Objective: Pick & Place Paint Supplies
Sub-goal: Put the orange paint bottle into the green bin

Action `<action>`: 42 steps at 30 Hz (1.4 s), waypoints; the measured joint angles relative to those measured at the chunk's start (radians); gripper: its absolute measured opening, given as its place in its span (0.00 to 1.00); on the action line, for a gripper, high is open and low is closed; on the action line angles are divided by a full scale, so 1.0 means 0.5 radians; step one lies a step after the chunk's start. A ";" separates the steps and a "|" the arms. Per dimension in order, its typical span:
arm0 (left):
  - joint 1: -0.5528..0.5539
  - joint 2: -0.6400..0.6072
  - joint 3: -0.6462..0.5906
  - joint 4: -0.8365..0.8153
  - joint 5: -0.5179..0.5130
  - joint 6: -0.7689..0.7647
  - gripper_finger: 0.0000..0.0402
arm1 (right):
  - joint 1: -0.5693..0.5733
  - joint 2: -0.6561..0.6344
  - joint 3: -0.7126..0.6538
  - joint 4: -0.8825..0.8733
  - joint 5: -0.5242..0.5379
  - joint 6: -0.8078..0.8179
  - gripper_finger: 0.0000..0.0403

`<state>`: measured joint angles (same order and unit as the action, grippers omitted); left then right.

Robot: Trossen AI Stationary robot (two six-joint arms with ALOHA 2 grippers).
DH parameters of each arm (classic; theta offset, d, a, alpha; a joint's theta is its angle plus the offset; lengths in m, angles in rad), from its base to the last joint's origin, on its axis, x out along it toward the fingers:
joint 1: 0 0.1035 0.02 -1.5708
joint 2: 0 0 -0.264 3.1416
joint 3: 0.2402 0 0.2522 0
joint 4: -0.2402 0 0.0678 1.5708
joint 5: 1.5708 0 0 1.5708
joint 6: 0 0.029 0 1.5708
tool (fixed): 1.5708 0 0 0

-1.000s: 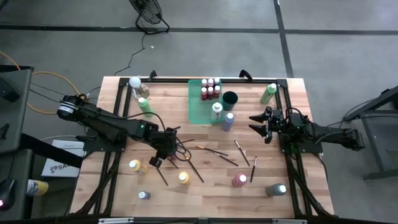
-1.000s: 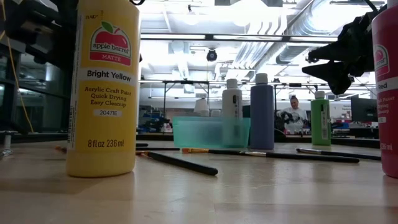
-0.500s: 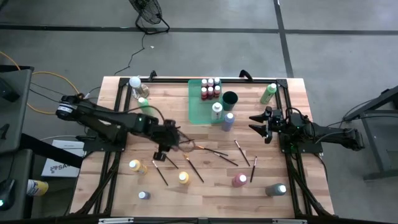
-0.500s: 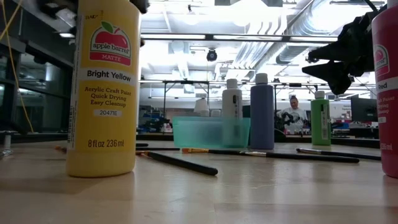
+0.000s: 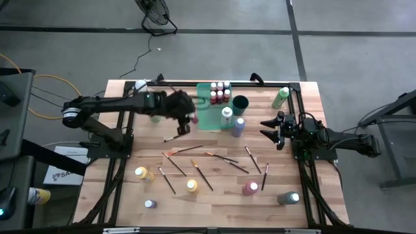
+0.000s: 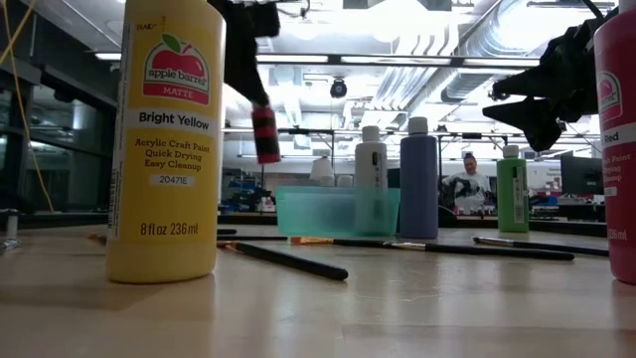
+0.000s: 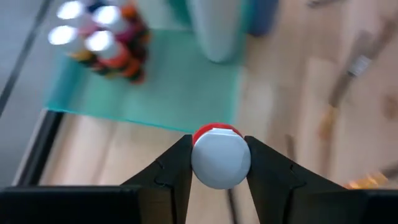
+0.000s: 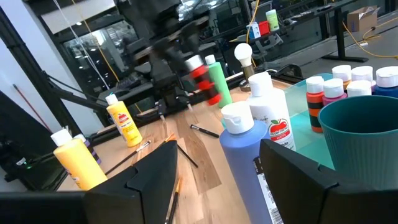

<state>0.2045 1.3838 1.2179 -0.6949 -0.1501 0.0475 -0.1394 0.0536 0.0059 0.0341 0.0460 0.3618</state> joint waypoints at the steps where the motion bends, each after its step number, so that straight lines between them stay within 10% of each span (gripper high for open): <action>1: 0.054 0.016 0.000 0.033 -0.001 0.002 0.31 | -0.001 0.000 0.000 0.000 0.000 0.000 0.55; 23: 0.617 1.032 1.000 -0.161 0.089 0.201 0.30 | 0.000 0.000 0.000 0.000 -0.001 0.000 0.55; 42: 0.739 1.266 1.020 0.026 0.080 0.211 0.30 | 0.000 -0.001 0.000 0.000 -0.001 0.000 0.55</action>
<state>0.5740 2.0167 1.7279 -0.6818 -0.1103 0.1532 -0.1395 0.0533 0.0059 0.0341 0.0456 0.3618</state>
